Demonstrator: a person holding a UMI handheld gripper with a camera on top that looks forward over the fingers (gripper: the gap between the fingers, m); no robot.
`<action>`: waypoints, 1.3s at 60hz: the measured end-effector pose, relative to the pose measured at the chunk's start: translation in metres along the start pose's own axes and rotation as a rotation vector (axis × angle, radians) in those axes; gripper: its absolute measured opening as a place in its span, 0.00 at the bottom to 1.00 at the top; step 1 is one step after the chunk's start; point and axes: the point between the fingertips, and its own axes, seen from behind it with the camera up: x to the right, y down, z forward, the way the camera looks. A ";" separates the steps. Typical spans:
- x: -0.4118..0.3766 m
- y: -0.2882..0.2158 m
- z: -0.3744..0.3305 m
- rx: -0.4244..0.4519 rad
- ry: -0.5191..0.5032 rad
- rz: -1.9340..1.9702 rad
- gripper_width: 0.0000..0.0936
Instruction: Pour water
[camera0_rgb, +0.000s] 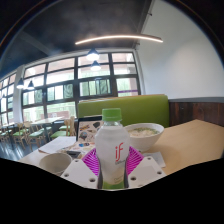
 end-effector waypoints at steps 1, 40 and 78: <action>0.002 0.000 0.000 0.002 -0.001 -0.005 0.31; 0.003 0.018 -0.016 -0.095 0.003 -0.064 0.82; -0.062 -0.030 -0.305 -0.065 0.020 0.002 0.87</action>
